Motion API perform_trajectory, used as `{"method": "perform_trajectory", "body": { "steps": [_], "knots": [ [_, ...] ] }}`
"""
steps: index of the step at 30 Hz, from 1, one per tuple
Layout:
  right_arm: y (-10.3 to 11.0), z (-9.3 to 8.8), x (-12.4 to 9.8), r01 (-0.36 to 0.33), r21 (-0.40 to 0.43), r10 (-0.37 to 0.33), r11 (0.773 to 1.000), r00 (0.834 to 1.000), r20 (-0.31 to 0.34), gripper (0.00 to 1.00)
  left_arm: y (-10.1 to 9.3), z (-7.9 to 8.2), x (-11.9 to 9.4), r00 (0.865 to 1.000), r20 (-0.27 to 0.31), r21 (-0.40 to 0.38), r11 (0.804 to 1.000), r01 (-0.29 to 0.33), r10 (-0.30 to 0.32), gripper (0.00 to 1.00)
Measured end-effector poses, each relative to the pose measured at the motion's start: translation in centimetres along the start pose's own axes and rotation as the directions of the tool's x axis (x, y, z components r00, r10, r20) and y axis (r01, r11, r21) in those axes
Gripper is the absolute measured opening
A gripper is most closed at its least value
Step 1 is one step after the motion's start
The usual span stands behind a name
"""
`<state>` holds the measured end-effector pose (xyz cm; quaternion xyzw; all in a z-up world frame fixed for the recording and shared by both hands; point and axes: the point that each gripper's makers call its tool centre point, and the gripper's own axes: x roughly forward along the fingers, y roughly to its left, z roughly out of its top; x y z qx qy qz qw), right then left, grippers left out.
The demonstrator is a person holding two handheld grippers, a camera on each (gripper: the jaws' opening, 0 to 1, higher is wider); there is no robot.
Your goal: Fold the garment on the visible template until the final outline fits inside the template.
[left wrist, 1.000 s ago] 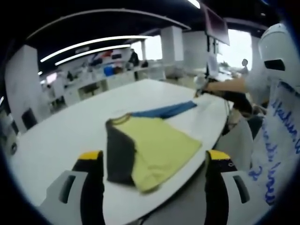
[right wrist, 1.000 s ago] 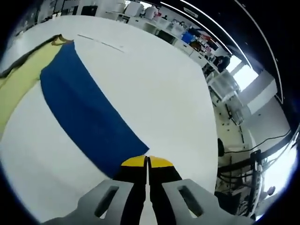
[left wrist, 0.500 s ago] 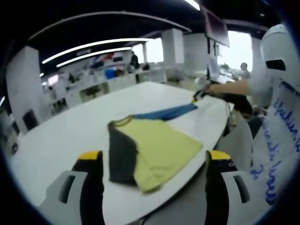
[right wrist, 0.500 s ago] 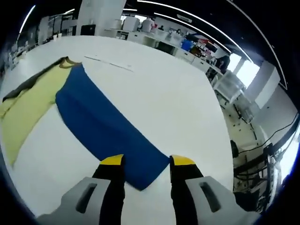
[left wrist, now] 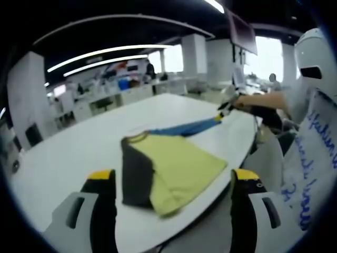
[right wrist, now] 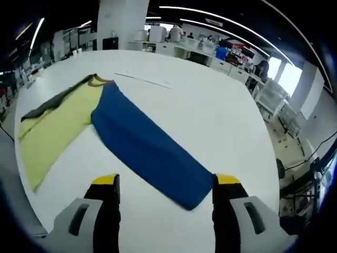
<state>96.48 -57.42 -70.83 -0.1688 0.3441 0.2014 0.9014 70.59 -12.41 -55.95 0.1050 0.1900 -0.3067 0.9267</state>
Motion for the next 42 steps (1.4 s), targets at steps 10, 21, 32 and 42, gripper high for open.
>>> {"method": "perform_trajectory", "body": {
  "steps": [10, 21, 32, 42],
  "knots": [
    [6.1, 1.1, -2.2, -0.077, -0.041, 0.079, 0.996, 0.995, 0.055, 0.84, 0.3, 0.2, -0.7, 1.000, 0.026, -0.003, 1.000, -0.007, 0.007, 0.86],
    [8.2, 2.6, -3.2, -0.141, -0.079, 0.148, 0.987, 0.984, 0.098, 1.00, 0.5, -0.2, -1.0, 1.000, 0.024, -0.006, 1.000, -0.017, 0.017, 0.86],
    [14.2, 4.4, -7.2, -0.206, -0.160, 0.232, 0.965, 0.959, 0.165, 1.00, 0.6, -0.2, -1.1, 1.000, 0.027, -0.006, 1.000, -0.015, 0.015, 0.86],
    [18.5, 6.0, -10.5, -0.206, -0.222, 0.255, 0.953, 0.941, 0.223, 1.00, 0.8, -0.2, -1.1, 1.000, 0.029, -0.003, 1.000, -0.009, 0.009, 0.87]
  ]
}}
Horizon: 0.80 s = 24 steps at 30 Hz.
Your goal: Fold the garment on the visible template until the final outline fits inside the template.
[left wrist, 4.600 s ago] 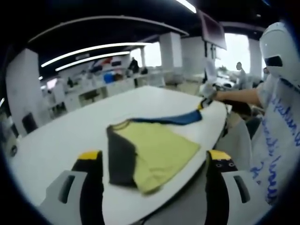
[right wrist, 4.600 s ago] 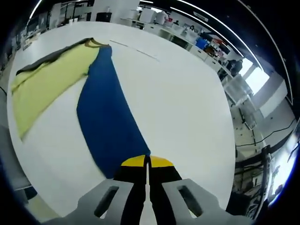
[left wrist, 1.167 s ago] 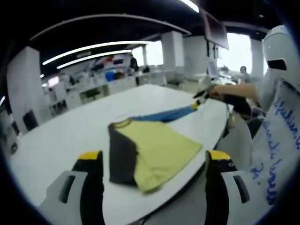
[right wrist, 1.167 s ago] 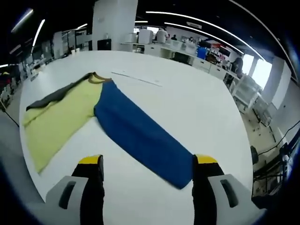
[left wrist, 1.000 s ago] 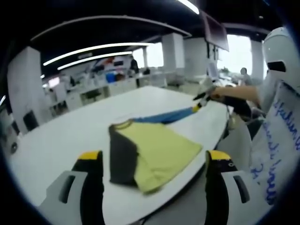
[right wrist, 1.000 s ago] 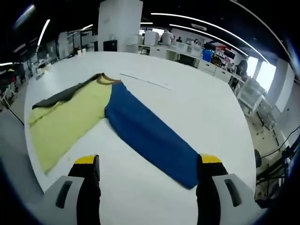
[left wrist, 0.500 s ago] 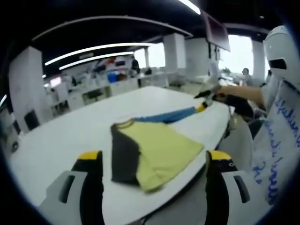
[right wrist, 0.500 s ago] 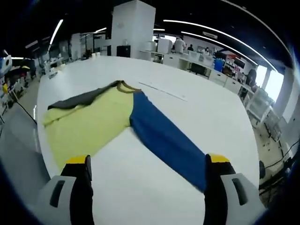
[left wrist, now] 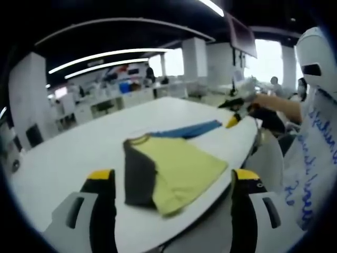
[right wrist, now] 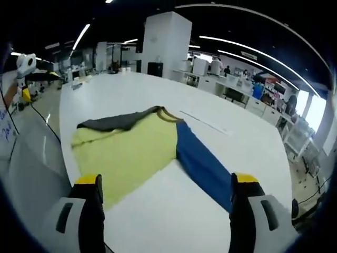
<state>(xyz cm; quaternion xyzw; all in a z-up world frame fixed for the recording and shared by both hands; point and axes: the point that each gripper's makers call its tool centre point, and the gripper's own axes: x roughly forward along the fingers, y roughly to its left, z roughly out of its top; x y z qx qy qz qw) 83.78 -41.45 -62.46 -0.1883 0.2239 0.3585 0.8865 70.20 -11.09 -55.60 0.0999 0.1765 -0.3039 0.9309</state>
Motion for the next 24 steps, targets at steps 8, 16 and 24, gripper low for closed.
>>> {"method": "perform_trajectory", "body": {
  "steps": [8, 16, 24],
  "knots": [
    [3.4, 1.2, -0.8, -0.061, -0.036, 0.062, 0.997, 0.998, 0.012, 1.00, 0.1, -0.3, -0.2, 1.000, -0.003, -0.003, 1.000, 0.000, 0.000, 0.87],
    [5.6, 2.0, -2.0, -0.071, -0.038, 0.072, 0.997, 0.997, 0.022, 1.00, 0.3, -0.6, -0.4, 1.000, -0.007, -0.007, 1.000, -0.003, 0.003, 0.86],
    [8.0, 2.7, -3.3, -0.086, -0.046, 0.087, 0.995, 0.996, 0.025, 1.00, 0.3, -0.8, -0.4, 1.000, -0.012, -0.009, 1.000, -0.004, 0.004, 0.86]
  ]
}}
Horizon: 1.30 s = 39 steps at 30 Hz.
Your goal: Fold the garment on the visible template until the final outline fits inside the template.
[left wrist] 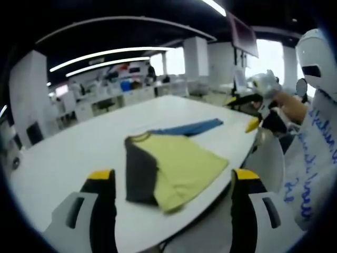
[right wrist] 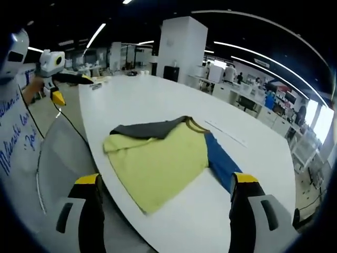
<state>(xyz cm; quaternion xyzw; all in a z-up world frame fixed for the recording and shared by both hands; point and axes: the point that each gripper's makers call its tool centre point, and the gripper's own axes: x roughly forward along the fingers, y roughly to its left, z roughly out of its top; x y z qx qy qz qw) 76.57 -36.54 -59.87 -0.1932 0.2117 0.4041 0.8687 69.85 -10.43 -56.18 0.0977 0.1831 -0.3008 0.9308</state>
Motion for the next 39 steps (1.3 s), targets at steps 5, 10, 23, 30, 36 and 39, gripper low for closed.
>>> {"method": "perform_trajectory", "body": {
  "steps": [5, 10, 23, 30, 36, 39],
  "knots": [
    [0.7, 0.7, -0.5, 0.011, 0.009, -0.011, 1.000, 1.000, 0.019, 1.00, 0.0, -0.1, 0.0, 1.000, -0.001, -0.004, 1.000, -0.001, 0.001, 0.86],
    [1.3, 0.7, -0.7, 0.013, 0.045, -0.014, 0.999, 0.999, 0.029, 1.00, 0.0, -0.3, 0.0, 1.000, -0.008, -0.007, 1.000, 0.000, 0.000, 0.86],
    [2.9, 0.0, -1.0, 0.020, 0.037, -0.020, 0.999, 1.000, -0.014, 1.00, 0.2, -0.5, 0.1, 1.000, -0.018, -0.011, 1.000, -0.002, 0.002, 0.86],
    [3.1, 0.1, -1.3, 0.024, 0.048, -0.023, 0.999, 1.000, -0.007, 1.00, 0.1, -0.6, 0.1, 1.000, -0.023, -0.010, 1.000, -0.001, 0.000, 0.86],
    [3.2, 0.2, -1.5, 0.025, 0.052, -0.025, 0.998, 1.000, -0.004, 1.00, 0.1, -0.4, 0.1, 1.000, -0.022, -0.004, 1.000, -0.001, 0.001, 0.86],
    [3.3, 0.2, -1.6, 0.026, 0.056, -0.026, 0.998, 1.000, -0.001, 1.00, -0.1, -0.3, 0.2, 1.000, -0.023, 0.000, 1.000, 0.006, -0.006, 0.86]
  ]
}}
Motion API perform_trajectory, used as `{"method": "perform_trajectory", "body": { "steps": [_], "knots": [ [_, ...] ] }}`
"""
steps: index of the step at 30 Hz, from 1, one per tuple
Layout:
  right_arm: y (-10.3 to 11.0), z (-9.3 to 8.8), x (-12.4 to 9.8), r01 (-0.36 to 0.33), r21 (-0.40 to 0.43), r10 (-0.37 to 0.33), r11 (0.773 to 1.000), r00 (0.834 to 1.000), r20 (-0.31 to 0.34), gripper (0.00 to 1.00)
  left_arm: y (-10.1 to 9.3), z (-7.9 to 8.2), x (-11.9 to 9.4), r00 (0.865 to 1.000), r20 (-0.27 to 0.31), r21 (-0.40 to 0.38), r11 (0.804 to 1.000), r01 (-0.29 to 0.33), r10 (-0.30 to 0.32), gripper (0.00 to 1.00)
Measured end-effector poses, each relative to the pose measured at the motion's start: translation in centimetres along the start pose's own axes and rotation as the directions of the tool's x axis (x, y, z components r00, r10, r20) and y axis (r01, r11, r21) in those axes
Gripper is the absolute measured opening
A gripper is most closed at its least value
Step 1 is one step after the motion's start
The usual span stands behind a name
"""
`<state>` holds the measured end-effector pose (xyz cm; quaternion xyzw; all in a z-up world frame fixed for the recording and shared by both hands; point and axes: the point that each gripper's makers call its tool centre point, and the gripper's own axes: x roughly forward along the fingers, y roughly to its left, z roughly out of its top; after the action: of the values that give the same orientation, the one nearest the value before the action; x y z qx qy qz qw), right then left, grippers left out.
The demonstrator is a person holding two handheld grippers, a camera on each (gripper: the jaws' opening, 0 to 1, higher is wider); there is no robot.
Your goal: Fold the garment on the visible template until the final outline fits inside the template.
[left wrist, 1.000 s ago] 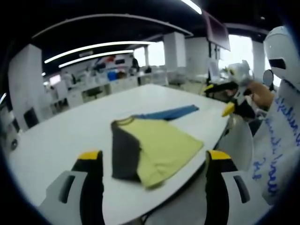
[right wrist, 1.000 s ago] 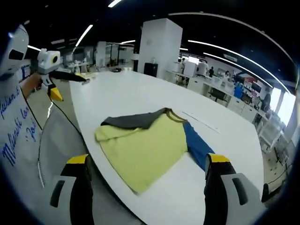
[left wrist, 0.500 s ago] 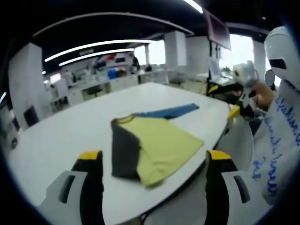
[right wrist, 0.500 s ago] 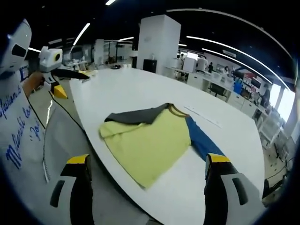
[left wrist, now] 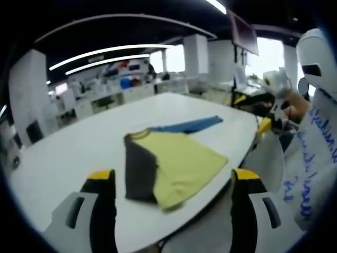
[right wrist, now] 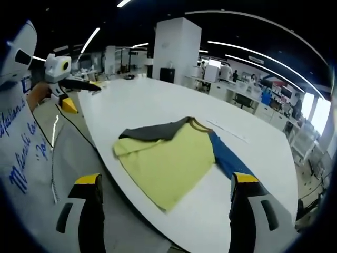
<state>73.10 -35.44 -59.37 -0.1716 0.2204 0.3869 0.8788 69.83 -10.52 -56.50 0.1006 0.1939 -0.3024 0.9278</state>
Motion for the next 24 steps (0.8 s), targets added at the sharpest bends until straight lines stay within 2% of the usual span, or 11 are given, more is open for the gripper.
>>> {"method": "perform_trajectory", "body": {
  "steps": [14, 24],
  "knots": [
    [0.16, -0.25, -0.12, 0.004, 0.011, -0.004, 1.000, 1.000, -0.005, 1.00, -0.06, -0.06, -0.03, 1.000, -0.001, 0.000, 1.000, 0.004, -0.004, 0.87],
    [0.59, -0.78, 0.29, -0.007, 0.017, 0.007, 1.000, 1.000, -0.021, 1.00, 0.14, -0.84, -0.05, 1.000, -0.012, -0.019, 1.000, -0.002, 0.002, 0.86]
  ]
}}
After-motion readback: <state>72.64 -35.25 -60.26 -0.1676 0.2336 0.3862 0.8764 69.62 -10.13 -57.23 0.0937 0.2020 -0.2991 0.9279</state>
